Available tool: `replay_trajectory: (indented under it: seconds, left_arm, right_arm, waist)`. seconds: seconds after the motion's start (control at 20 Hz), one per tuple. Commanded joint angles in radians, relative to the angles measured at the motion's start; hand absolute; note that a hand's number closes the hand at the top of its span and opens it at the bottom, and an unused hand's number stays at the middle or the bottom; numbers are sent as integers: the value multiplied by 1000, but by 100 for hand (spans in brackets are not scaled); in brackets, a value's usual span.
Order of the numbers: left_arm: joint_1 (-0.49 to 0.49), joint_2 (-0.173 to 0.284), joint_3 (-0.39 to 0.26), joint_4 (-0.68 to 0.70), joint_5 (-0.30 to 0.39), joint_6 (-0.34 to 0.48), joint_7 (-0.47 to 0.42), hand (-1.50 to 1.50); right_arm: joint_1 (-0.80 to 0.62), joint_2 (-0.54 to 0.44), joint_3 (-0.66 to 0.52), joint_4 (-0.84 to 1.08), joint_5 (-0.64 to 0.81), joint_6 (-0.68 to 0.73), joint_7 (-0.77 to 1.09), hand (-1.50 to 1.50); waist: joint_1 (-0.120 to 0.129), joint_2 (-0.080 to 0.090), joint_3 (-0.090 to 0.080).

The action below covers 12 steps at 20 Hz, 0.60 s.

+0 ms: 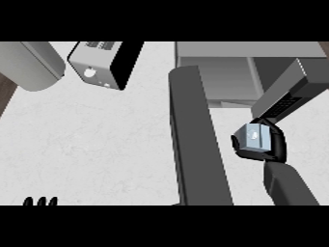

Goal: Pick up the milk, place it into the microwave and close the microwave

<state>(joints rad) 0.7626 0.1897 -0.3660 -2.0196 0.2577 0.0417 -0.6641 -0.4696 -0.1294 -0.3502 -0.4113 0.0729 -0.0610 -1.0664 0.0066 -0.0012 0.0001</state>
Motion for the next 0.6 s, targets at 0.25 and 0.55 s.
replay_trajectory:
  seconds: [0.25, 0.55]
  left_arm:
    - [3, 13, -21, -50, -6, 21, 41, -150]
    - [55, 2, -56, -116, -18, 58, 46, -150]
  right_arm:
    - [256, 18, 127, -403, 13, 36, 153, 150]
    - [420, 48, 204, -752, -58, 175, 313, 150]
  waist:
    - [-18, -6, -2]
    - [-20, -6, -2]
